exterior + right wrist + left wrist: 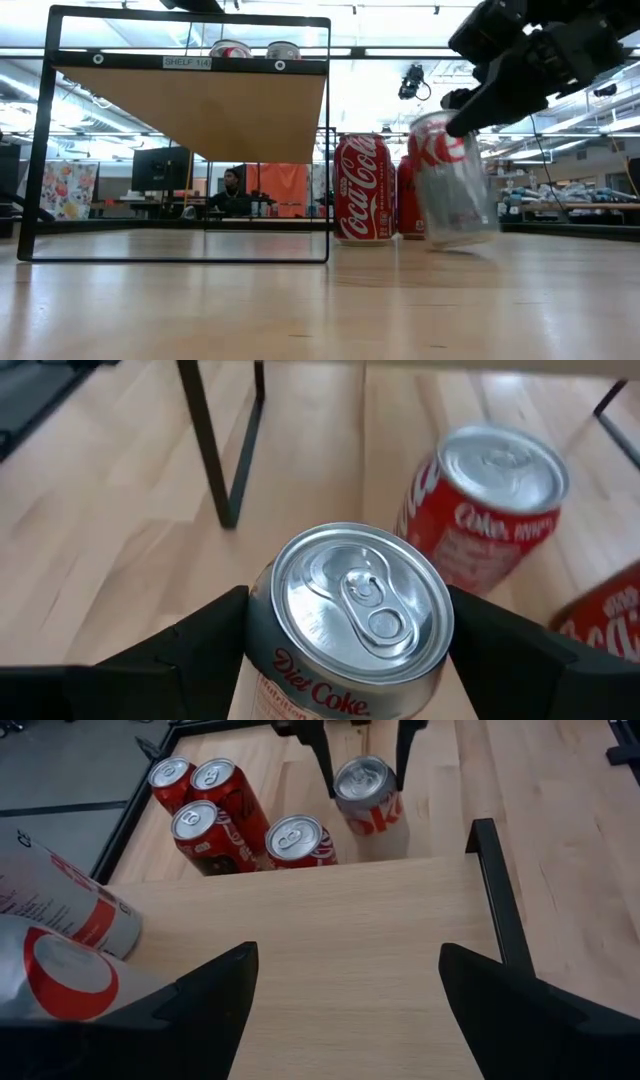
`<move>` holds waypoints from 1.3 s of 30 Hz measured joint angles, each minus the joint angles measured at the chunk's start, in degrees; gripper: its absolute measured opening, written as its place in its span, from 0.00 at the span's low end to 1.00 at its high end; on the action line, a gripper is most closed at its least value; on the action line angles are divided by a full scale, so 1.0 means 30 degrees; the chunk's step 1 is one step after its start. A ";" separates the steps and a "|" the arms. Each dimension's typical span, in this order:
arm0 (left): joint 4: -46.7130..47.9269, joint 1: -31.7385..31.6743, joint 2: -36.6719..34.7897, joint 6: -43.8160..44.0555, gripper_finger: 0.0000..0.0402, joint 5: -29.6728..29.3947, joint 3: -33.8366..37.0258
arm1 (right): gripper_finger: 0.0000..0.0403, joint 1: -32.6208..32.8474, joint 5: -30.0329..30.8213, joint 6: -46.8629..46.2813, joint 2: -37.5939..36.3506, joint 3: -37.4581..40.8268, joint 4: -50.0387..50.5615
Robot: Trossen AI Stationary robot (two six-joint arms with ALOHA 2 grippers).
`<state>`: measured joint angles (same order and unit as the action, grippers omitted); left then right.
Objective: Place canned beverage on shelf
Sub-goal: Put the red-silver soda can on the shelf and align it with the other red-silver soda can
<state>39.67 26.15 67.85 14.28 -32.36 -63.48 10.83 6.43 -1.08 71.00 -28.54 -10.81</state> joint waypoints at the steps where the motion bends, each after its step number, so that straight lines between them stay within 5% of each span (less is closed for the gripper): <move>1: -0.0005 0.0000 0.0000 -0.0048 0.80 -0.0009 0.0000 | 0.77 0.0035 0.0155 -0.0087 0.0328 -0.0012 -0.0415; 15: 0.0003 0.0000 0.0000 -0.0043 0.80 -0.0029 0.0000 | 0.98 0.1130 0.3135 -0.0080 0.0782 -0.0048 -0.0589; 21: 0.0003 0.0000 0.0000 -0.0123 0.80 -0.0029 0.0000 | 0.98 0.2397 0.6776 -0.0085 0.0618 -0.0019 0.0136; 31: 0.0003 0.0000 0.0000 -0.0130 0.80 -0.0029 0.0000 | 0.92 0.4043 1.6043 -0.2903 -0.0020 -0.0019 0.5946; 39: -0.0001 0.0000 0.0000 -0.0145 0.80 -0.0029 0.0000 | 0.88 0.4194 1.2891 -0.7115 -0.0935 -0.0019 0.5943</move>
<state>39.67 26.15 67.85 13.85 -32.45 -63.48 23.42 45.11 -22.43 68.19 -28.60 7.02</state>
